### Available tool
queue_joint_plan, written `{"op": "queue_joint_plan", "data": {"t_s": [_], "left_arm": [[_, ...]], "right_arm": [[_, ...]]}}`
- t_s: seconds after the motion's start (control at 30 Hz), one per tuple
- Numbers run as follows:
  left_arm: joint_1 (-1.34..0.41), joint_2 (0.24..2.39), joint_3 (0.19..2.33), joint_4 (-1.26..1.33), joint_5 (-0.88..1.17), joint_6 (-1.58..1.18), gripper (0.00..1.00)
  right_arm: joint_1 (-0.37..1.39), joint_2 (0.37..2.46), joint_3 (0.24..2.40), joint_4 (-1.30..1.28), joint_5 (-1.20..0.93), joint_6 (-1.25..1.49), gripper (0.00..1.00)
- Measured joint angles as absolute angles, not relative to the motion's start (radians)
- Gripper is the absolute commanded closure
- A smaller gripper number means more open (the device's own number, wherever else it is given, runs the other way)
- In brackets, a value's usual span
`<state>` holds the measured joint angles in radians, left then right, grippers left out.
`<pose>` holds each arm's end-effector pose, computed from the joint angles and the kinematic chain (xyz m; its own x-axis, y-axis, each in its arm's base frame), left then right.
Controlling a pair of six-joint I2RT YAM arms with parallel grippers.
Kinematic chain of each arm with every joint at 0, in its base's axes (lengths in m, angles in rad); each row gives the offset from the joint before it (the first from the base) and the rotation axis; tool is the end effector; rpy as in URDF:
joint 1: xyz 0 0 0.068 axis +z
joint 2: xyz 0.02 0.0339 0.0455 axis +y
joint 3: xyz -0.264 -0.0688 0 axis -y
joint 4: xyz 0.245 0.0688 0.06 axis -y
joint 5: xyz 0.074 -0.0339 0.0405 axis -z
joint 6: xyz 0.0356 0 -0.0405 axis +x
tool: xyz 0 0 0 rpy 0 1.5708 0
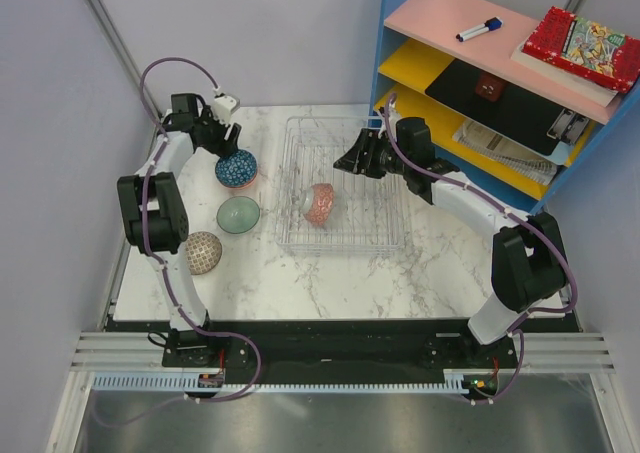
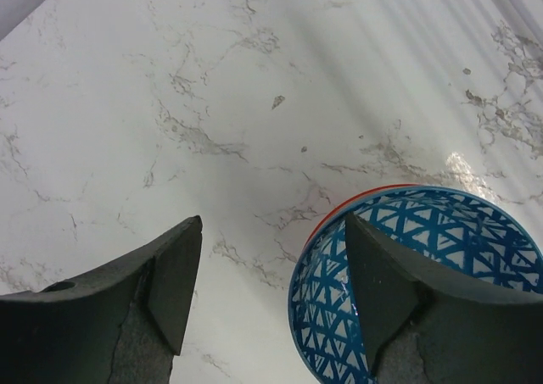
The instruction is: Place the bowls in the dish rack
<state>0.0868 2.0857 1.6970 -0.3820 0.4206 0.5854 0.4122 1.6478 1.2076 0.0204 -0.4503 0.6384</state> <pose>0.4753 0.0268 0.2318 -0.4609 0.4662 -0.7551 0.5607 0.8125 0.1593 0.3460 0.1682 0.2834 -0.7318 0.2656 -0.6276 -0.3596 0.6319 0.6866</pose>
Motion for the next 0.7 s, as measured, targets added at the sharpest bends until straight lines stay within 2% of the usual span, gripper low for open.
{"op": "queue_joint_plan", "data": {"t_s": [0.2, 0.47, 0.6, 0.63, 0.7], "left_arm": [[0.082, 2.088, 1.697, -0.45, 0.434, 0.67, 0.19], [0.083, 2.088, 1.697, -0.484, 0.474, 0.714, 0.22], [0.083, 2.104, 1.715, -0.501, 0.474, 0.746, 0.28], [0.083, 2.116, 1.726, -0.506, 0.474, 0.754, 0.33], [0.083, 2.138, 1.744, -0.516, 0.472, 0.766, 0.36]], "right_arm": [[0.408, 1.648, 1.209, 0.02, -0.451, 0.638, 0.38], [0.4, 1.648, 1.21, 0.02, -0.451, 0.638, 0.38], [0.393, 1.648, 1.21, 0.02, -0.451, 0.638, 0.38], [0.392, 1.648, 1.21, 0.02, -0.451, 0.638, 0.38], [0.39, 1.648, 1.21, 0.02, -0.451, 0.638, 0.38]]}}
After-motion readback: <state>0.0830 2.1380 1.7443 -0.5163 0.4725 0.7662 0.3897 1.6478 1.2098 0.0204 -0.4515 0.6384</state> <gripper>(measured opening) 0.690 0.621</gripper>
